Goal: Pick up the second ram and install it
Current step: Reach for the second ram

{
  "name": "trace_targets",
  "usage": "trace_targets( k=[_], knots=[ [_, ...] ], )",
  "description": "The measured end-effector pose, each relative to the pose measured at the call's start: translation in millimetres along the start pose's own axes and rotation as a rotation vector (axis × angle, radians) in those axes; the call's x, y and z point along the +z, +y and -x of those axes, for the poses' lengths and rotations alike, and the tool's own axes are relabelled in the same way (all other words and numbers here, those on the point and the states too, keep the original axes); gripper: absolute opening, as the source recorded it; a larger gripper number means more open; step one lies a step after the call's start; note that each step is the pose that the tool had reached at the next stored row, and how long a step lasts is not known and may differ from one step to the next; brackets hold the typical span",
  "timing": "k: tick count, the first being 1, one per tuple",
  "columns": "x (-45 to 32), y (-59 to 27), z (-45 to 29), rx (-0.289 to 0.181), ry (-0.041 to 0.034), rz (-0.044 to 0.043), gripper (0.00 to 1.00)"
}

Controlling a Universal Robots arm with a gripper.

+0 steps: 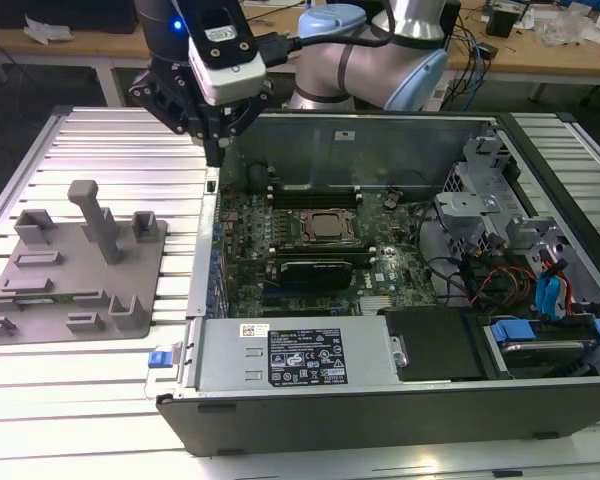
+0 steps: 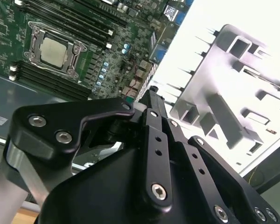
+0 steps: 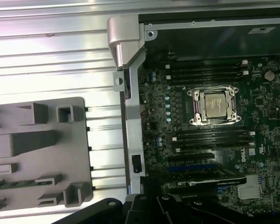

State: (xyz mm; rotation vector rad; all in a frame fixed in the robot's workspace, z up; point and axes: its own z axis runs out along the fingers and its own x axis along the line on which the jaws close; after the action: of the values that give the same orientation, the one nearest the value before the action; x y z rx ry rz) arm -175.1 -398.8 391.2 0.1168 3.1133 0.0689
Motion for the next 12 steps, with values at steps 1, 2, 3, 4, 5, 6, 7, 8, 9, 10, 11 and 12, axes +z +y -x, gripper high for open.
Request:
trace_targets(
  k=[1,2,3,4,5,6,7,8,9,10,11,12],
  knots=[
    [0.2,-0.2,-2.6,0.000,0.0000,0.0001,0.08],
    [0.3,-0.4,-5.1,0.000,0.0000,0.0000,0.08],
    [0.5,-0.5,-6.8,0.000,0.0000,0.0000,0.08],
    [0.6,-0.7,-8.8,0.000,0.0000,0.0000,0.08],
    [0.7,-0.9,-11.0,0.000,0.0000,0.0000,0.08],
    [0.7,-1.0,-12.5,0.000,0.0000,0.0000,0.08],
    [0.7,-1.1,-14.4,0.000,0.0000,0.0000,0.08],
    [0.8,-1.3,-16.5,0.000,0.0000,0.0001,0.08],
    [0.8,-1.6,-20.7,0.000,0.0000,0.0000,0.08],
    [0.8,-1.7,-22.6,0.000,0.0001,0.0000,0.08],
    [0.8,-1.9,-24.3,0.000,0.0000,0.0000,0.08],
    [0.9,-2.0,-26.2,0.000,0.0000,0.0000,0.08]
  ],
)
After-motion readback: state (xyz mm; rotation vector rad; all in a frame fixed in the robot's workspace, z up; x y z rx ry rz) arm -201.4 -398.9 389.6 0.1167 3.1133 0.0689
